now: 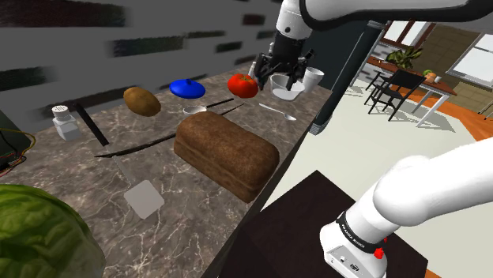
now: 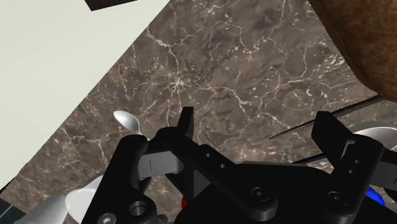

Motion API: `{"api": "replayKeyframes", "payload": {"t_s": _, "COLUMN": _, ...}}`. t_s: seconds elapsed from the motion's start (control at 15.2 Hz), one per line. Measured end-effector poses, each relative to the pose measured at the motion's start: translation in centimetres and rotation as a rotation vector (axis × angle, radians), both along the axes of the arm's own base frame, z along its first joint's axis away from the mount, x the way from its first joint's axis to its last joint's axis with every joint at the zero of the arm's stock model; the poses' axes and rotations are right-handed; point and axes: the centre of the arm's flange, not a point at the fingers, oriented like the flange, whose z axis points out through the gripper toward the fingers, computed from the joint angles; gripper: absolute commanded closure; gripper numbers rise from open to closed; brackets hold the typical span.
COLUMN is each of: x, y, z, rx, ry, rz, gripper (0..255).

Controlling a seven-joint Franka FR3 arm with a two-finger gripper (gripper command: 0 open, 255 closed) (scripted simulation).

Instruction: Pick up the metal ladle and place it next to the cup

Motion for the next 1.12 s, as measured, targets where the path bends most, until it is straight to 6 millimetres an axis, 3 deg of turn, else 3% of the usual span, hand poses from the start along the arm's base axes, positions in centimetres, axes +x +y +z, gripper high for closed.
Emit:
{"api": "replayKeyframes", "payload": {"t_s": 0.59, "x": 9.4, "y": 3.8, "z": -6.2, "rx": 0.011, "ry": -0.010, "rz": -0.317, "gripper": 0}}
{"api": "replayKeyframes", "payload": {"t_s": 1.12, "x": 19.1, "y": 3.9, "z": -12.0, "rx": 0.022, "ry": -0.019, "rz": -0.600, "gripper": 0}}
